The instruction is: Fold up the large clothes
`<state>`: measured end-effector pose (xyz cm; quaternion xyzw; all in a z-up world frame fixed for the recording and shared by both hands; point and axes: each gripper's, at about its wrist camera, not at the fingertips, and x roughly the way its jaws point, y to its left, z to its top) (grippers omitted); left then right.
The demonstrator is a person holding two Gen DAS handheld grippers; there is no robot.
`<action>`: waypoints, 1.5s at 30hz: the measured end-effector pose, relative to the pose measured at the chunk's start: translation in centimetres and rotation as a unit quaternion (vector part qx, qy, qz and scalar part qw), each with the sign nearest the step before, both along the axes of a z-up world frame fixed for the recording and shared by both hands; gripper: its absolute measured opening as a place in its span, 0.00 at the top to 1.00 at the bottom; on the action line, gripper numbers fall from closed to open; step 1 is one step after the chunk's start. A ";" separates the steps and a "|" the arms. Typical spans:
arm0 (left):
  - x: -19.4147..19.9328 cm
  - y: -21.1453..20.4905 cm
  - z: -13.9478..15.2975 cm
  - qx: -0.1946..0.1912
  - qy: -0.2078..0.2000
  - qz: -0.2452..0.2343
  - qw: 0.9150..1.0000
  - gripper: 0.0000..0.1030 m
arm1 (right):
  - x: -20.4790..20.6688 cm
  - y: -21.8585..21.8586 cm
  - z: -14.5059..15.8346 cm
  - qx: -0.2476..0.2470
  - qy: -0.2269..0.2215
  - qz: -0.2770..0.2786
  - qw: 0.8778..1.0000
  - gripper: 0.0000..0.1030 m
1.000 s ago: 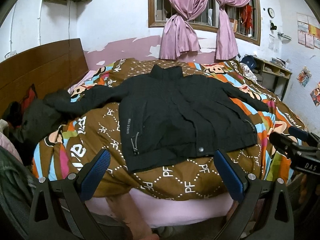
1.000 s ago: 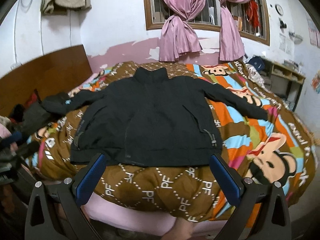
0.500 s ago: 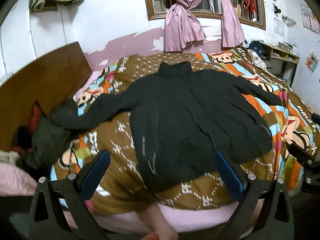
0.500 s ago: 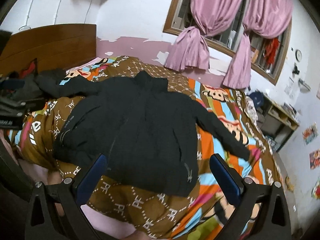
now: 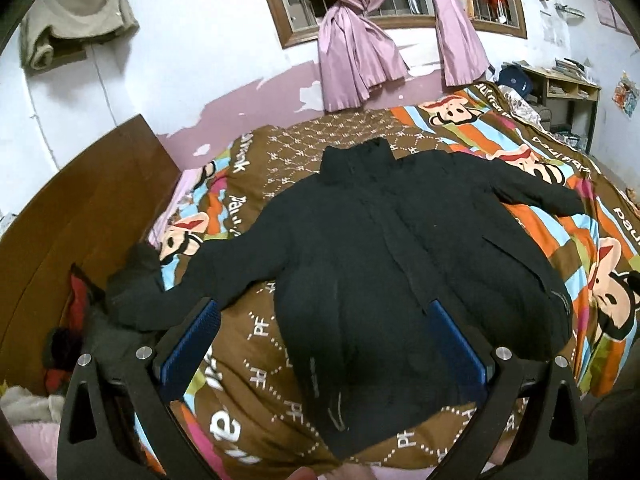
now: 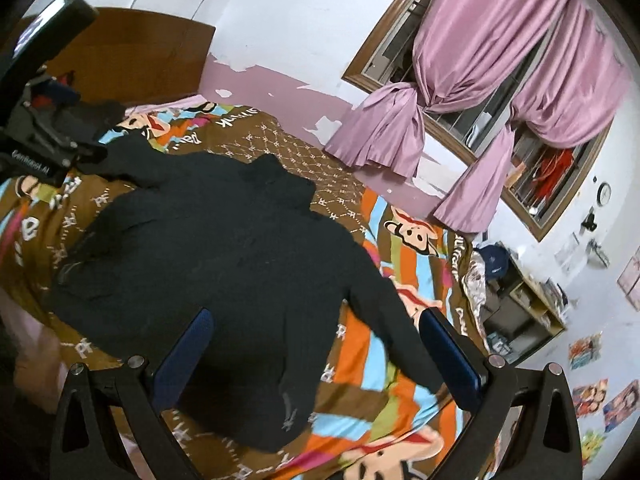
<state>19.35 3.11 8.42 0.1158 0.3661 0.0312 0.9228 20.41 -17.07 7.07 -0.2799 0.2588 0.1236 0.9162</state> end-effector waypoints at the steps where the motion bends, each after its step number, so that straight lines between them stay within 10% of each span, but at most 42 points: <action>1: 1.3 0.2 -0.1 0.000 0.006 0.002 1.000 0.02 | 1.4 -0.7 0.2 0.000 0.004 0.003 1.000 0.00; 19: 13.0 0.8 -3.0 -0.006 0.014 0.008 1.000 0.02 | 18.8 -5.5 1.7 0.097 -0.061 -0.127 0.985 0.00; 27: 18.7 -0.2 -6.8 0.012 0.001 -0.014 1.000 0.02 | 27.7 -11.7 -3.3 0.232 -0.085 -0.099 0.964 0.00; 30: 20.5 -0.4 -8.2 0.008 -0.006 -0.027 1.000 0.02 | 31.0 -14.8 -7.3 0.235 -0.030 -0.144 0.961 0.00; 34: 24.4 -1.2 -10.6 -0.003 -0.001 -0.033 0.999 0.02 | 33.2 -21.7 -12.2 0.280 0.043 -0.216 0.934 0.00; 38: 27.6 -1.9 -12.7 -0.106 0.016 -0.056 0.993 0.02 | 32.4 -27.2 -16.8 0.264 0.071 -0.290 0.917 0.00; 45: 30.9 -6.0 -15.9 -0.180 0.042 -0.087 0.979 0.02 | 30.0 -36.1 -25.0 0.433 0.123 -0.397 0.800 0.00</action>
